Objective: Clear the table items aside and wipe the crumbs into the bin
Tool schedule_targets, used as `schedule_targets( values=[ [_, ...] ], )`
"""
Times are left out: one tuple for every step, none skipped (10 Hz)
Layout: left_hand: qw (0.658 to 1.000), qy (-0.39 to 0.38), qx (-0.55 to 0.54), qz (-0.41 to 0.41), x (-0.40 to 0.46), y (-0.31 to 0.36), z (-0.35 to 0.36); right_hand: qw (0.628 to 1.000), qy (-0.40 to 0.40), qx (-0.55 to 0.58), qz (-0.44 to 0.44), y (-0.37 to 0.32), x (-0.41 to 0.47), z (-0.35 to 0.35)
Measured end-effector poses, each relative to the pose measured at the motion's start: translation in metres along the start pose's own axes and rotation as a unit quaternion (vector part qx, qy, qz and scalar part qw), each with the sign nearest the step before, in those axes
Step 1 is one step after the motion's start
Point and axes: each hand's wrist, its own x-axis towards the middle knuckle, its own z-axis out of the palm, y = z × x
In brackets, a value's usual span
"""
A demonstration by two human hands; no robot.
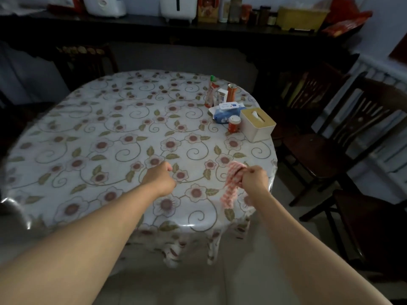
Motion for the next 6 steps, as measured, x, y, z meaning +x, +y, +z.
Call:
schedule_targets(
  values=[
    [1.0,0.011,-0.01,-0.023,-0.001,-0.009,-0.001,1.0,0.024,-0.013,-0.013,0.001,0.008,-0.007],
    [0.999,0.0,-0.016,-0.042,0.0,-0.019,-0.001,0.999,0.037,-0.016,-0.01,-0.001,0.013,-0.009],
    [0.999,0.004,-0.023,-0.04,0.007,-0.026,0.003,0.997,0.074,0.009,-0.026,0.0,0.02,-0.006],
    [0.999,-0.008,-0.035,-0.031,0.014,-0.025,0.011,0.996,0.079,-0.002,-0.027,0.004,0.025,-0.001],
    [1.0,-0.013,-0.015,-0.019,0.011,-0.023,0.024,0.995,-0.008,-0.091,0.025,0.015,0.023,0.004],
    [0.999,-0.022,-0.004,-0.023,0.004,-0.023,0.032,0.988,-0.053,-0.136,0.051,0.026,0.009,0.005]
  ],
)
